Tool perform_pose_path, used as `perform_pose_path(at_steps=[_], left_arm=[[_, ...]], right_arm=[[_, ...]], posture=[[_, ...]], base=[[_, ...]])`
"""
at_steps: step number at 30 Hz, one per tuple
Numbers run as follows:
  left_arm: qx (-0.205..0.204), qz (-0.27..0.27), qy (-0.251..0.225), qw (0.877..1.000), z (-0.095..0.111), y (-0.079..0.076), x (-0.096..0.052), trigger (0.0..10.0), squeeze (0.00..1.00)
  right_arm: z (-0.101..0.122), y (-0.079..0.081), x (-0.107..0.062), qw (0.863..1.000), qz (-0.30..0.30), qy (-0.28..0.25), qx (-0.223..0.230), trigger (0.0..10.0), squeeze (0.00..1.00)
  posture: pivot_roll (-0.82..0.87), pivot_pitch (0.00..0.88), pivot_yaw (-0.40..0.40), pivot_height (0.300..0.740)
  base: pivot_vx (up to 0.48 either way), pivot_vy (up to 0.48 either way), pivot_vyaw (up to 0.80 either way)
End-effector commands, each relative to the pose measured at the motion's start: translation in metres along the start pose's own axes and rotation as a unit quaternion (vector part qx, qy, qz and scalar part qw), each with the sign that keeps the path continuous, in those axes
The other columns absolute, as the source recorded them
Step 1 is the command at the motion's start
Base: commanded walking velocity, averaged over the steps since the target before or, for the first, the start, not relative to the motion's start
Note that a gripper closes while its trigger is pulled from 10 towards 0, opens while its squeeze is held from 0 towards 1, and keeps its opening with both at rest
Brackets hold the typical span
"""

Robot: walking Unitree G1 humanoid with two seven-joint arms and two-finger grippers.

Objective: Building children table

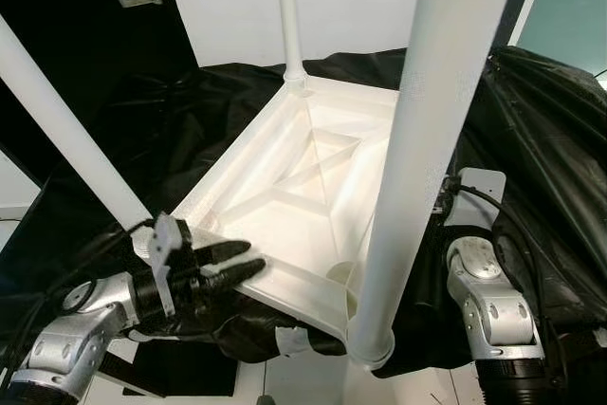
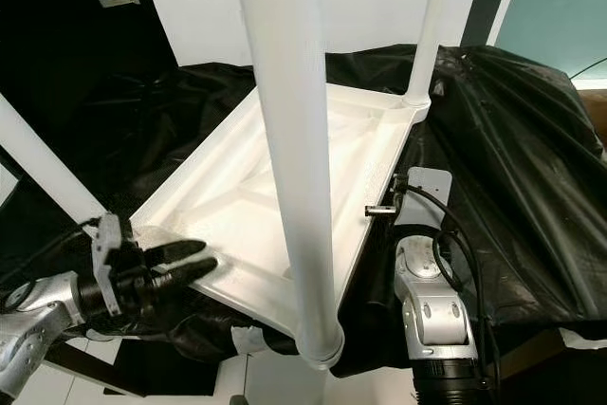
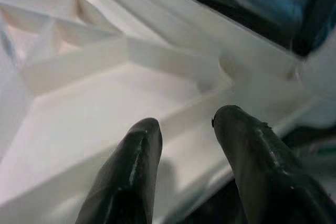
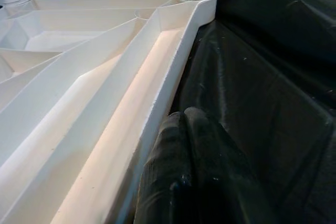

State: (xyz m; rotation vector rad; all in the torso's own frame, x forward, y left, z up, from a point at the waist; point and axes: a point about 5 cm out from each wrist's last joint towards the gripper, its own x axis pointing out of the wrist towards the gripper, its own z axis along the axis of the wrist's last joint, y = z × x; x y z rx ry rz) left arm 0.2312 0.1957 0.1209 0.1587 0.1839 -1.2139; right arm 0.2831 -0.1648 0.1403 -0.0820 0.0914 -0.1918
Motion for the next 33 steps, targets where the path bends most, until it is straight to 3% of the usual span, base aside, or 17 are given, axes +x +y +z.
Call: perform_pose_path(at_steps=[1, 6, 9, 15, 20, 24, 26, 29, 32, 33], left_arm=[[0.019, -0.287, 0.028, 0.957, -0.004, -0.029, -0.005, 10.0, 0.00], [0.028, -0.294, 0.041, 0.954, -0.006, -0.031, -0.002, 10.0, 0.00], [0.051, -0.300, 0.079, 0.949, -0.014, -0.033, 0.000, 10.0, 0.00], [0.058, -0.300, 0.088, 0.948, -0.016, -0.033, 0.001, 10.0, 0.00], [0.102, -0.317, 0.137, 0.933, -0.025, -0.030, 0.006, 10.0, 0.00], [0.110, -0.320, 0.144, 0.930, -0.026, -0.030, 0.008, 10.0, 0.00], [0.117, -0.337, 0.176, 0.918, -0.033, -0.031, 0.012, 10.0, 0.00], [0.120, -0.343, 0.189, 0.912, -0.036, -0.032, 0.016, 10.0, 0.00], [0.114, -0.348, 0.188, 0.912, -0.035, -0.031, 0.018, 10.0, 0.00], [0.105, -0.351, 0.184, 0.912, -0.033, -0.030, 0.017, 10.0, 0.05]], right_arm=[[-0.002, 0.001, 0.001, 1.000, 0.001, 0.008, 0.000, 10.0, 0.00], [-0.002, 0.000, 0.001, 1.000, 0.000, 0.008, -0.001, 10.0, 0.00], [-0.002, -0.002, 0.000, 1.000, -0.002, 0.008, -0.002, 10.0, 0.00], [-0.002, -0.002, 0.001, 1.000, -0.003, 0.008, -0.002, 10.0, 0.00], [-0.001, 0.001, 0.003, 1.000, 0.000, 0.006, -0.001, 10.0, 0.00], [-0.001, 0.001, 0.003, 1.000, 0.001, 0.006, 0.000, 10.0, 0.00], [0.000, 0.002, 0.003, 1.000, 0.001, 0.005, 0.001, 10.0, 0.00], [-0.001, 0.002, 0.003, 1.000, -0.001, 0.004, 0.002, 10.0, 0.00], [-0.001, 0.001, 0.002, 1.000, -0.003, 0.005, 0.002, 10.0, 0.00], [-0.001, 0.000, 0.002, 1.000, -0.004, 0.005, 0.002, 10.0, 0.00]], posture=[[0.03, 0.000, 0.040, 0.740], [0.03, 0.000, 0.040, 0.740], [0.03, 0.000, 0.041, 0.740], [0.03, 0.000, 0.040, 0.740], [0.04, 0.000, 0.041, 0.740], [0.04, 0.000, 0.042, 0.740], [0.03, 0.000, 0.048, 0.740], [0.03, 0.000, 0.050, 0.740], [0.02, 0.000, 0.052, 0.740], [0.02, 0.000, 0.052, 0.740]], base=[[0.000, 0.000, 0.00], [0.000, 0.000, 0.00], [0.000, 0.000, 0.00], [0.000, 0.000, 0.00], [0.000, 0.000, 0.00], [0.000, 0.000, 0.00], [0.000, 0.000, 0.00], [0.000, 0.000, 0.00], [0.000, 0.000, 0.00], [0.000, 0.000, 0.00]])
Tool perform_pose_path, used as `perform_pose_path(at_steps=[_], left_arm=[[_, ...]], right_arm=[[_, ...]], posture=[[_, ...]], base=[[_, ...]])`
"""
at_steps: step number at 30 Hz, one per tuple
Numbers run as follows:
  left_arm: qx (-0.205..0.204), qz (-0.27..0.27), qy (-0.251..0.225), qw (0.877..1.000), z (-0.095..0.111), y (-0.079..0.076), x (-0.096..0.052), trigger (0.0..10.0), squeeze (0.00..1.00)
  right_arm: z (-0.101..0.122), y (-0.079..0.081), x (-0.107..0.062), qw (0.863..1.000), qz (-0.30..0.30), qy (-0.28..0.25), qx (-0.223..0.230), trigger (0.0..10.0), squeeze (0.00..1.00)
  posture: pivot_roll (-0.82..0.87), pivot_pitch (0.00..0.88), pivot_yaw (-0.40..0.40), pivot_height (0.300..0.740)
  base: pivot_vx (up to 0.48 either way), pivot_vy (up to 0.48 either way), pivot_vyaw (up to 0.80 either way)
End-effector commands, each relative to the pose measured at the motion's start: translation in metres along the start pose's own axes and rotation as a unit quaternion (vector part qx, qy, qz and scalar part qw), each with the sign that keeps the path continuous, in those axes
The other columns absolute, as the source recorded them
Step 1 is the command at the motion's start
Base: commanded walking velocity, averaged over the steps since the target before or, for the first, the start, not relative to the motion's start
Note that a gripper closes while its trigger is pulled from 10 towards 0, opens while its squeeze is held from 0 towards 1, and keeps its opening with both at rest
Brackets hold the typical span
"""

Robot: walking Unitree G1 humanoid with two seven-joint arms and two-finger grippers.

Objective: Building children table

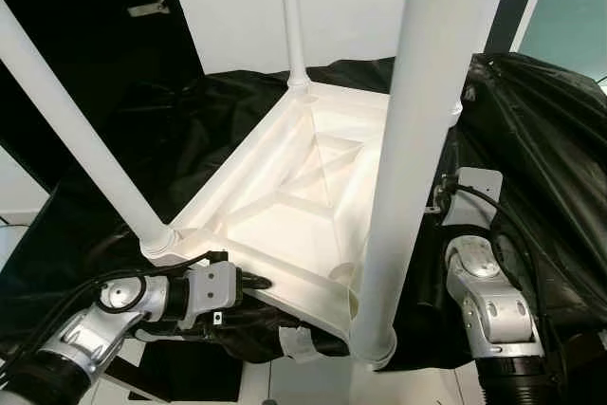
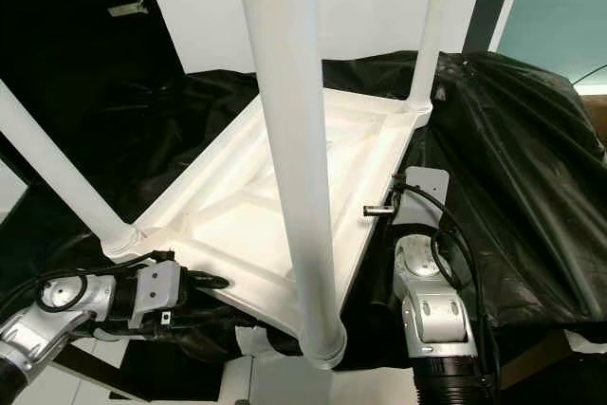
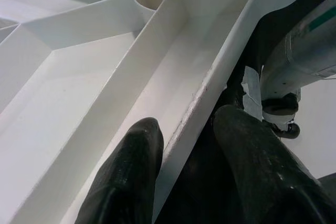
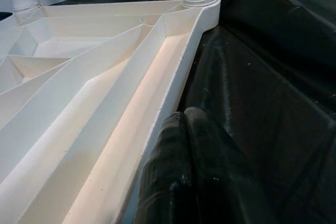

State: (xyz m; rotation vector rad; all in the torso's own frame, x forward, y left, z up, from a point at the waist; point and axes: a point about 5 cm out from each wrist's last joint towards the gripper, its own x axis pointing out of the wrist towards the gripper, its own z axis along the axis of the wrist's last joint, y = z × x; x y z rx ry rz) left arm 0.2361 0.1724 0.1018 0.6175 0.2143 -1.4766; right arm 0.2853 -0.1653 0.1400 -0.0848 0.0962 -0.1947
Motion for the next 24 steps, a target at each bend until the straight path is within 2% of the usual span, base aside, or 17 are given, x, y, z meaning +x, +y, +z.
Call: perform_pose_path(at_steps=[1, 2, 5, 6, 7, 8, 9, 12, 13, 17, 18, 19, 22, 23, 24], left_arm=[[-0.038, -0.241, 0.014, 0.970, -0.010, -0.033, 0.002, 10.0, 0.05], [-0.043, -0.246, 0.011, 0.968, -0.010, -0.032, 0.000, 10.0, 0.10], [-0.039, -0.248, 0.009, 0.968, -0.010, -0.032, -0.001, 10.0, 0.15], [-0.042, -0.253, 0.020, 0.966, -0.012, -0.032, -0.001, 10.0, 0.33], [-0.042, -0.253, 0.020, 0.966, -0.012, -0.032, -0.001, 10.0, 0.33], [-0.044, -0.254, 0.022, 0.966, -0.013, -0.032, -0.001, 10.0, 0.62], [-0.046, -0.255, 0.023, 0.966, -0.012, -0.031, 0.001, 10.0, 1.00], [-0.041, -0.254, 0.023, 0.966, -0.012, -0.031, 0.002, 10.0, 1.00], [-0.021, -0.244, 0.022, 0.969, -0.011, -0.030, 0.005, 10.0, 1.00], [0.009, -0.237, 0.031, 0.971, -0.013, -0.030, 0.008, 10.0, 1.00], [0.014, -0.236, 0.035, 0.971, -0.015, -0.031, 0.009, 10.0, 0.62], [0.016, -0.236, 0.037, 0.971, -0.015, -0.031, 0.010, 10.0, 0.39], [0.017, -0.230, 0.038, 0.972, -0.016, -0.031, 0.013, 10.0, 0.37], [0.011, -0.219, 0.034, 0.975, -0.016, -0.029, 0.017, 0.0, 0.15], [0.008, -0.206, 0.027, 0.978, -0.015, -0.027, 0.020, 0.0, 0.00]], right_arm=[[-0.001, 0.001, -0.001, 1.000, -0.003, 0.003, 0.004, 10.0, 0.00], [-0.001, 0.000, -0.001, 1.000, -0.003, 0.003, 0.004, 10.0, 0.00], [-0.001, 0.000, -0.001, 1.000, -0.004, 0.003, 0.004, 10.0, 0.00], [-0.001, 0.000, 0.000, 1.000, -0.005, 0.002, 0.004, 10.0, 0.00], [-0.001, 0.000, 0.000, 1.000, -0.005, 0.002, 0.004, 10.0, 0.00], [-0.001, 0.000, 0.000, 1.000, -0.005, 0.002, 0.004, 10.0, 0.00], [0.000, 0.000, 0.000, 1.000, -0.004, 0.002, 0.004, 10.0, 0.00], [0.000, 0.000, 0.001, 1.000, -0.004, 0.001, 0.004, 10.0, 0.00], [0.000, 0.001, 0.001, 1.000, -0.003, 0.001, 0.004, 10.0, 0.00], [0.000, 0.001, 0.001, 1.000, -0.003, 0.001, 0.004, 10.0, 0.00], [0.000, 0.001, 0.001, 1.000, -0.003, 0.001, 0.004, 10.0, 0.00], [0.000, 0.001, 0.001, 1.000, -0.003, 0.001, 0.005, 10.0, 0.00], [0.000, 0.002, 0.001, 1.000, -0.003, 0.001, 0.005, 10.0, 0.00], [0.000, 0.002, 0.001, 1.000, -0.003, 0.001, 0.005, 10.0, 0.00], [0.000, 0.002, 0.001, 1.000, -0.004, 0.002, 0.006, 10.0, 0.00]], posture=[[0.02, 0.000, 0.052, 0.740], [0.02, 0.000, 0.052, 0.740], [0.02, 0.000, 0.052, 0.740], [0.02, 0.000, 0.051, 0.740], [0.02, 0.000, 0.051, 0.740], [0.02, 0.000, 0.051, 0.740], [0.03, 0.000, 0.050, 0.740], [0.03, 0.000, 0.051, 0.740], [0.03, 0.000, 0.051, 0.740], [0.03, 0.000, 0.051, 0.740], [0.03, 0.000, 0.051, 0.740], [0.03, 0.000, 0.052, 0.740], [0.03, 0.000, 0.053, 0.740], [0.03, 0.000, 0.055, 0.740], [0.03, 0.000, 0.055, 0.740]], base=[[0.000, 0.000, 0.00], [0.000, 0.000, 0.00], [0.000, 0.000, 0.00], [0.000, 0.000, 0.00], [0.000, 0.000, 0.00], [0.000, 0.000, 0.00], [0.000, 0.000, 0.00], [0.000, 0.000, 0.00], [0.000, 0.000, 0.00], [0.000, 0.000, 0.00], [0.000, 0.000, 0.00], [0.000, 0.000, 0.00], [0.000, 0.000, 0.00], [0.000, 0.000, 0.00], [0.000, 0.000, 0.00]])
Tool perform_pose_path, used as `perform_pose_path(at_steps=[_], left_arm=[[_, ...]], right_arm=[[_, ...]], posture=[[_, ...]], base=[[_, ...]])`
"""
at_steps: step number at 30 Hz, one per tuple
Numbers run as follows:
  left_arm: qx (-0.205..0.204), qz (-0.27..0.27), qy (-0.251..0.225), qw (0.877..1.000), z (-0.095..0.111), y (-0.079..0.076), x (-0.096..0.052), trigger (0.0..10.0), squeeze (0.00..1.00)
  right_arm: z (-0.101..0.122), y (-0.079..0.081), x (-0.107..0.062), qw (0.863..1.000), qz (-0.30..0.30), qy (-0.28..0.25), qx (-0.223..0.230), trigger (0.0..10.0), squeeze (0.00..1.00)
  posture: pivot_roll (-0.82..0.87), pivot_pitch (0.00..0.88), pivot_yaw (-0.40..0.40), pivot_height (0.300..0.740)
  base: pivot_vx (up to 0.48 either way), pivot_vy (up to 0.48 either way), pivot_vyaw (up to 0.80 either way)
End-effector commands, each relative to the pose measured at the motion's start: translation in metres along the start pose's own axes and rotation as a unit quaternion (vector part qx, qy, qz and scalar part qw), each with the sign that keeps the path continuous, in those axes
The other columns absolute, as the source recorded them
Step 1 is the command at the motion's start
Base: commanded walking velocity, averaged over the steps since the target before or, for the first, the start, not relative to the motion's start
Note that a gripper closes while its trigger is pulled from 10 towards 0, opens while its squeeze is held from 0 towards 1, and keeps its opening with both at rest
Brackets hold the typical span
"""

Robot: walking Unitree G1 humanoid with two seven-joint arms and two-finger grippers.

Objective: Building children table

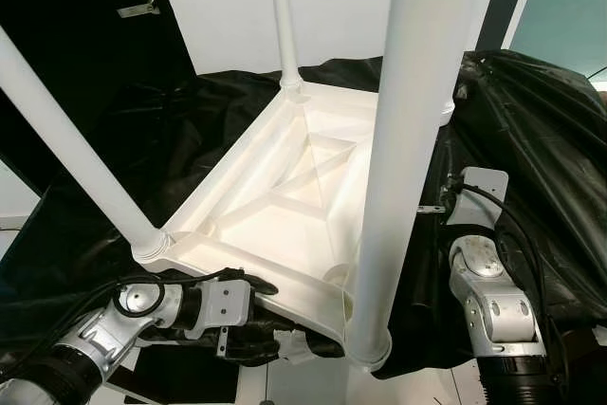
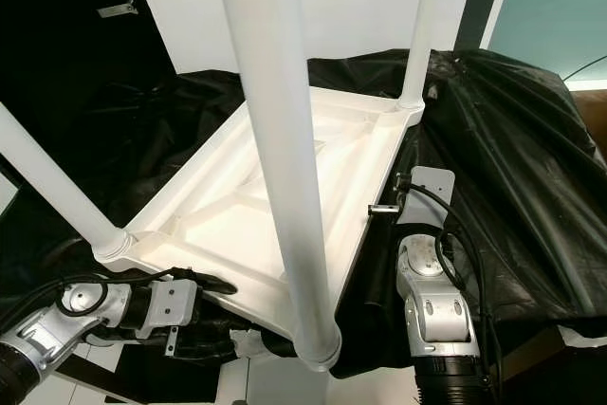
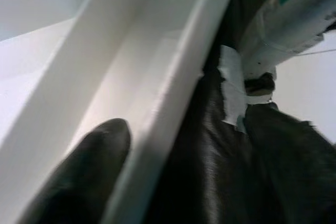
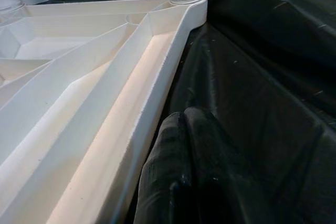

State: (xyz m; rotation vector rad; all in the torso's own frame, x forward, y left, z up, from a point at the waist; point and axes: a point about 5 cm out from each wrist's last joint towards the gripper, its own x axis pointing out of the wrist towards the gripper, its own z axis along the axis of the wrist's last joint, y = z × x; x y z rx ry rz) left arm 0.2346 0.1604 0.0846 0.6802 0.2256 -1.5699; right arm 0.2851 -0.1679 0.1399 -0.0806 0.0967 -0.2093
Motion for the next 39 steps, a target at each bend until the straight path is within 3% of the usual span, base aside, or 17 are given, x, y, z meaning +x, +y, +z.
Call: perform_pose_path(at_steps=[1, 4, 8, 11, 17, 23, 28, 32, 35, 39], left_arm=[[-0.030, -0.154, 0.001, 0.988, -0.006, -0.020, 0.006, 0.0, 0.00], [-0.049, -0.145, -0.014, 0.988, -0.003, -0.017, 0.008, 0.0, 0.00], [-0.080, -0.095, -0.031, 0.992, -0.001, -0.006, 0.017, 0.0, 0.00], [-0.088, -0.075, -0.024, 0.993, -0.004, -0.003, 0.021, 0.0, 0.00], [-0.136, 0.015, -0.002, 0.991, -0.011, 0.010, 0.036, 0.0, 0.00], [-0.199, 0.084, 0.000, 0.976, -0.014, 0.022, 0.043, 0.0, 0.00], [-0.217, 0.114, -0.008, 0.970, -0.012, 0.028, 0.042, 0.0, 0.01], [-0.258, 0.157, -0.053, 0.952, -0.005, 0.037, 0.042, 0.0, 0.00], [-0.262, 0.172, -0.055, 0.948, -0.005, 0.040, 0.041, 0.0, 0.00], [-0.277, 0.234, -0.057, 0.930, -0.006, 0.052, 0.037, 0.0, 0.00]], right_arm=[[0.000, 0.004, 0.001, 1.000, 0.003, 0.001, 0.004, 10.0, 0.00], [0.000, 0.004, 0.000, 1.000, 0.002, 0.001, 0.004, 10.0, 0.00], [-0.001, 0.003, 0.000, 1.000, 0.000, 0.002, 0.004, 10.0, 0.00], [-0.001, 0.003, 0.000, 1.000, -0.001, 0.001, 0.004, 10.0, 0.00], [0.000, 0.001, -0.001, 1.000, -0.003, 0.002, 0.002, 10.0, 0.00], [-0.001, 0.000, -0.002, 1.000, -0.001, 0.002, 0.000, 10.0, 0.00], [-0.001, 0.000, -0.002, 1.000, 0.000, 0.003, -0.001, 10.0, 0.00], [-0.002, 0.000, -0.003, 1.000, 0.000, 0.005, -0.002, 10.0, 0.00], [-0.002, 0.000, -0.003, 1.000, 0.000, 0.005, -0.002, 10.0, 0.00], [-0.003, 0.002, -0.003, 1.000, 0.002, 0.007, -0.002, 10.0, 0.00]], posture=[[0.03, 0.000, 0.055, 0.740], [0.02, 0.000, 0.058, 0.740], [0.02, 0.000, 0.061, 0.740], [0.02, 0.000, 0.061, 0.740], [0.01, 0.000, 0.058, 0.740], [0.01, 0.000, 0.056, 0.740], [0.01, 0.000, 0.055, 0.740], [0.01, 0.000, 0.055, 0.740], [0.01, 0.000, 0.055, 0.740], [0.02, 0.000, 0.055, 0.740]], base=[[0.000, 0.000, 0.00], [0.000, 0.000, 0.00], [0.000, 0.000, 0.00], [0.000, 0.000, 0.00], [0.000, 0.000, 0.00], [0.000, 0.000, 0.00], [0.000, 0.000, 0.00], [0.000, 0.000, 0.00], [0.000, 0.000, 0.00], [0.000, 0.000, 0.00]])
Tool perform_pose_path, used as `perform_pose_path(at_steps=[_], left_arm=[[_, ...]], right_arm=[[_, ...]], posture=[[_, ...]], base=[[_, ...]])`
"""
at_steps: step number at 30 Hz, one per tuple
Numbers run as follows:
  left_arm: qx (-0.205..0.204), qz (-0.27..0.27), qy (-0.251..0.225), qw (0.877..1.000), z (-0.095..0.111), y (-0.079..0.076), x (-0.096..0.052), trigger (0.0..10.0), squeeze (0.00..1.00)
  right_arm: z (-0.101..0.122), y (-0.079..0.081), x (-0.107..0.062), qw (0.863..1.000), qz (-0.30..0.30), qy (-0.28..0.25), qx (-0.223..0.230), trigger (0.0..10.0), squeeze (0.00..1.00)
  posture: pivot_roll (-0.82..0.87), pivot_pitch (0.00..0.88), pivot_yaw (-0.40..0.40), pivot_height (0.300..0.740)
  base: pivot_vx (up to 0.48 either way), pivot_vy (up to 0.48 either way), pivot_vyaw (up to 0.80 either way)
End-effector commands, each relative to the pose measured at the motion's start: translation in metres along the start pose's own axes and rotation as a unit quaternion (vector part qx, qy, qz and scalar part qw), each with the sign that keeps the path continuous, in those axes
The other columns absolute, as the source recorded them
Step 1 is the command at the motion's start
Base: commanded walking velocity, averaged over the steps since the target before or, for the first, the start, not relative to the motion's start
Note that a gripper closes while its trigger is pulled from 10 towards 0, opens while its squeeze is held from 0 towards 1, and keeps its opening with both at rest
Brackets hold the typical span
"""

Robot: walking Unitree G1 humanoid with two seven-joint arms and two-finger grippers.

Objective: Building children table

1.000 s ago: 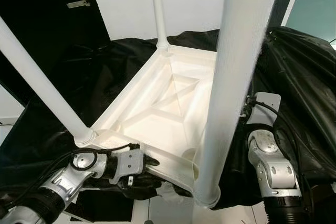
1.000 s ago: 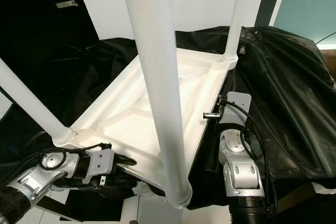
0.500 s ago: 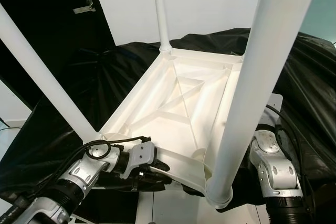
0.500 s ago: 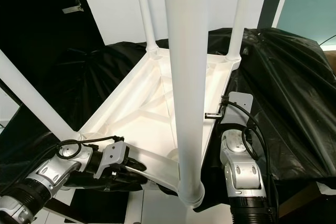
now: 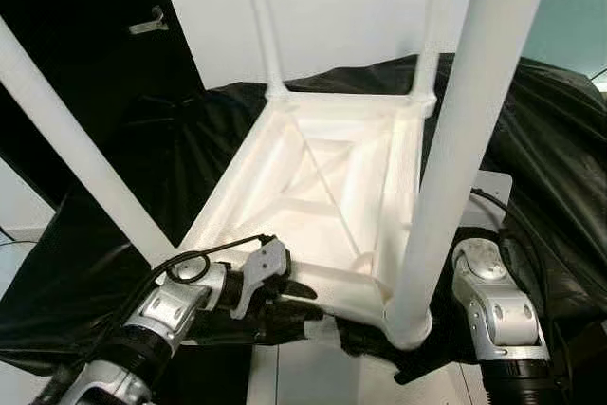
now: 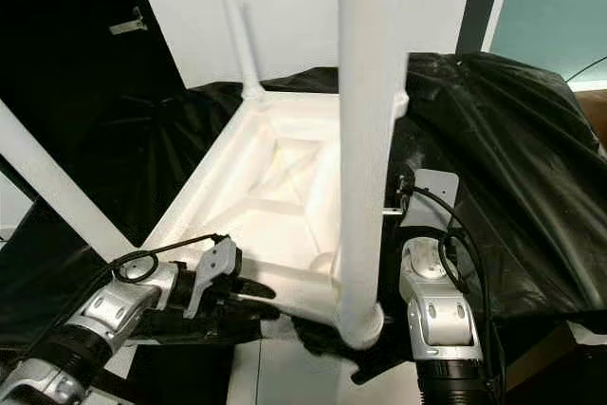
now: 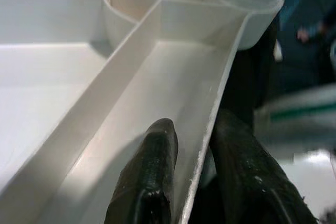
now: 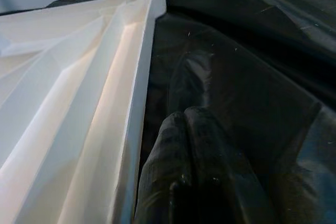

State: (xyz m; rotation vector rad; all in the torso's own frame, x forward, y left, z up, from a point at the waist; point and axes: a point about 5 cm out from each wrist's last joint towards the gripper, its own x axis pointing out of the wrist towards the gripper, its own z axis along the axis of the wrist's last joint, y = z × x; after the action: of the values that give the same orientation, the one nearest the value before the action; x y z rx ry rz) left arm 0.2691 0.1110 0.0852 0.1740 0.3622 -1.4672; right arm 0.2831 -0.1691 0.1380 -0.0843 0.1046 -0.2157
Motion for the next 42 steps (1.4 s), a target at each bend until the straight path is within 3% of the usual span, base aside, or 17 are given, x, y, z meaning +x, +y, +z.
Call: perform_pose_path(at_steps=[1, 11, 13, 17, 20, 24, 27, 32, 33, 34, 35, 36, 38, 42], left_arm=[[-0.048, 0.232, 0.003, 0.972, -0.014, 0.022, -0.009, 0.0, 0.00], [-0.063, 0.293, -0.010, 0.954, -0.005, 0.031, -0.003, 0.0, 0.00], [-0.084, 0.344, -0.044, 0.934, 0.001, 0.036, 0.003, 0.0, 0.02], [-0.087, 0.362, -0.052, 0.927, 0.002, 0.037, 0.005, 0.0, 0.04], [-0.095, 0.400, -0.060, 0.909, 0.000, 0.039, 0.001, 0.0, 0.03], [-0.090, 0.414, -0.057, 0.904, -0.001, 0.041, -0.003, 0.0, 0.03], [-0.090, 0.438, -0.060, 0.892, -0.002, 0.043, -0.006, 0.0, 0.03], [-0.087, 0.443, -0.058, 0.891, -0.003, 0.040, -0.003, 0.0, 0.02], [-0.076, 0.428, -0.051, 0.899, -0.005, 0.035, 0.004, 0.6, 0.00], [-0.076, 0.428, -0.051, 0.899, -0.005, 0.035, 0.004, 0.6, 0.00], [-0.071, 0.420, -0.054, 0.903, -0.005, 0.033, 0.006, 6.9, 0.00], [-0.064, 0.405, -0.057, 0.910, -0.006, 0.029, 0.008, 10.0, 0.00], [-0.059, 0.395, -0.059, 0.915, -0.006, 0.027, 0.010, 10.0, 0.00], [-0.051, 0.334, -0.086, 0.937, -0.005, 0.015, 0.017, 10.0, 0.00]], right_arm=[[0.000, 0.004, -0.001, 1.000, 0.006, 0.003, 0.000, 10.0, 0.00], [0.001, 0.005, 0.000, 1.000, 0.007, 0.001, 0.001, 10.0, 0.00], [0.001, 0.004, -0.001, 1.000, 0.005, 0.003, 0.001, 10.0, 0.00], [0.000, 0.003, -0.002, 1.000, 0.004, 0.004, 0.001, 10.0, 0.00], [-0.001, 0.002, -0.004, 1.000, 0.001, 0.005, 0.001, 10.0, 0.00], [-0.001, 0.003, -0.004, 1.000, 0.001, 0.006, 0.001, 10.0, 0.00], [-0.002, 0.002, -0.004, 1.000, 0.000, 0.006, 0.002, 10.0, 0.00], [-0.001, 0.000, -0.005, 1.000, -0.004, 0.006, 0.003, 10.0, 0.00], [-0.002, -0.003, -0.007, 1.000, -0.008, 0.006, 0.005, 10.0, 0.00], [-0.002, -0.003, -0.007, 1.000, -0.008, 0.006, 0.005, 10.0, 0.00], [-0.002, -0.006, -0.010, 1.000, -0.012, 0.007, 0.004, 10.0, 0.00], [-0.003, -0.012, -0.014, 1.000, -0.023, 0.004, -0.009, 10.0, 0.00], [-0.003, -0.016, -0.018, 0.999, -0.031, 0.001, -0.019, 10.0, 0.00], [-0.004, -0.039, -0.038, 0.995, -0.087, -0.015, -0.036, 10.0, 0.00]], posture=[[0.02, 0.000, 0.055, 0.740], [0.02, 0.000, 0.057, 0.740], [0.01, 0.000, 0.058, 0.740], [0.01, 0.000, 0.059, 0.740], [0.01, 0.000, 0.061, 0.740], [0.01, 0.000, 0.061, 0.740], [0.01, 0.000, 0.065, 0.740], [0.01, 0.000, 0.067, 0.740], [0.00, 0.000, 0.067, 0.740], [0.00, 0.000, 0.067, 0.740], [0.00, 0.000, 0.069, 0.740], [-0.01, 0.000, 0.070, 0.740], [-0.01, 0.000, 0.070, 0.740], [-0.03, 0.000, 0.071, 0.740]], base=[[0.000, 0.000, 0.00], [0.000, 0.000, 0.00], [0.000, 0.000, 0.00], [0.000, 0.000, 0.00], [0.000, 0.000, 0.00], [0.000, 0.000, 0.00], [0.000, 0.000, 0.00], [0.000, 0.000, 0.00], [0.000, 0.000, 0.00], [0.000, 0.000, 0.00], [0.000, 0.000, 0.00], [0.000, 0.000, 0.00], [0.000, 0.000, 0.00], [0.000, 0.000, 0.00]])
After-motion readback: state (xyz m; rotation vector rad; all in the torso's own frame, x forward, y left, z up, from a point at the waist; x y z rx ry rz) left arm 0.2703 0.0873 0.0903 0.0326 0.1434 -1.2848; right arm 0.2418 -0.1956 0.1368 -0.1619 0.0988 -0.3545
